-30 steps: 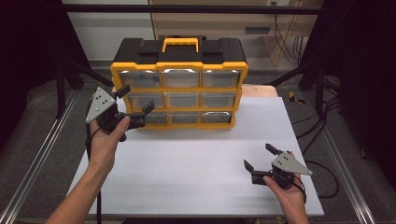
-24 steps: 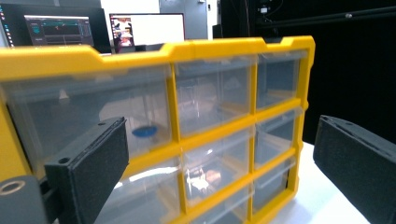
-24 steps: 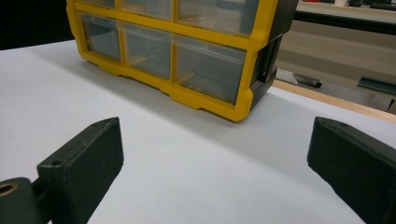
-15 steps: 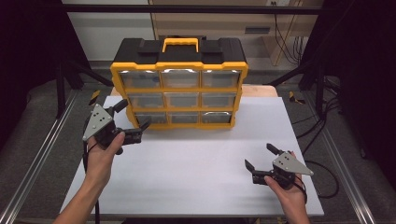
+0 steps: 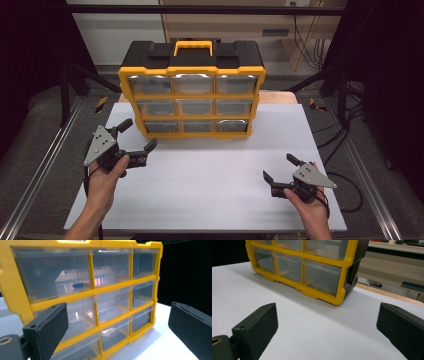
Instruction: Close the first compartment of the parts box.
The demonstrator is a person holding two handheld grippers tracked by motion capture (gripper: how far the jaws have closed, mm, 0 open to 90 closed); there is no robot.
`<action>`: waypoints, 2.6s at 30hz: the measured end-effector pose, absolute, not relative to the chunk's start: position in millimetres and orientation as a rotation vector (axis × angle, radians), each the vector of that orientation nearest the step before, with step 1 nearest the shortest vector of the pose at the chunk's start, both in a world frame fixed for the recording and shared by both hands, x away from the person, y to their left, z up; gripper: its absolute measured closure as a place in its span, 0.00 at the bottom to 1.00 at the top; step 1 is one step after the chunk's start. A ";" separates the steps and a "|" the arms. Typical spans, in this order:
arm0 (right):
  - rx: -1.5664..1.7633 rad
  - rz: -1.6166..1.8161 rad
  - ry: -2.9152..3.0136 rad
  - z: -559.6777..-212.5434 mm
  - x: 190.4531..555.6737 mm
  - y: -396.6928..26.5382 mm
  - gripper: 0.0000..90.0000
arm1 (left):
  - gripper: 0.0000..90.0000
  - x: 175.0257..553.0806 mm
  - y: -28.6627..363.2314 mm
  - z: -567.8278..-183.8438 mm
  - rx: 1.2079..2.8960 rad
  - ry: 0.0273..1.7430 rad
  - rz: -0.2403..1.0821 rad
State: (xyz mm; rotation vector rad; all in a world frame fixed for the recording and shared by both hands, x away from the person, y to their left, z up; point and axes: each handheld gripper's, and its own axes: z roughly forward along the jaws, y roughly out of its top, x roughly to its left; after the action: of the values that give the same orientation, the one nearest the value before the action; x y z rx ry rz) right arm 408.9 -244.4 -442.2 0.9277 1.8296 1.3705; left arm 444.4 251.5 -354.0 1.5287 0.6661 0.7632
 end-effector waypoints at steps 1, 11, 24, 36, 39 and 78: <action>0.928 1.371 1.830 -442.3 408.9 -244.3 0.05 | 0.03 443.2 252.7 -355.6 1.532 0.667 0.763; 0.925 1.367 1.833 -442.3 410.1 -244.7 0.05 | 0.03 436.2 262.3 -373.6 1.548 0.696 0.766; 0.929 1.366 1.831 -442.9 410.8 -247.9 0.05 | 0.03 433.9 273.3 -392.1 1.551 0.742 0.763; 0.932 1.364 1.828 -443.0 411.0 -248.7 0.05 | 0.03 430.7 277.5 -403.1 1.569 0.756 0.759; 0.933 1.366 1.825 -443.1 411.0 -249.1 0.05 | 0.03 430.1 279.3 -405.7 1.574 0.764 0.758; 0.936 1.363 1.822 -443.3 410.1 -251.9 0.05 | 0.02 421.8 292.7 -429.8 1.605 0.788 0.767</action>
State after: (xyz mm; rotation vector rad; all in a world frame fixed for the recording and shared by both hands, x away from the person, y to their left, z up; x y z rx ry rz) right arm 410.1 -251.9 -443.3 0.9357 1.8220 1.3627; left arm 421.8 292.7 -429.8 1.6055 0.7883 0.7669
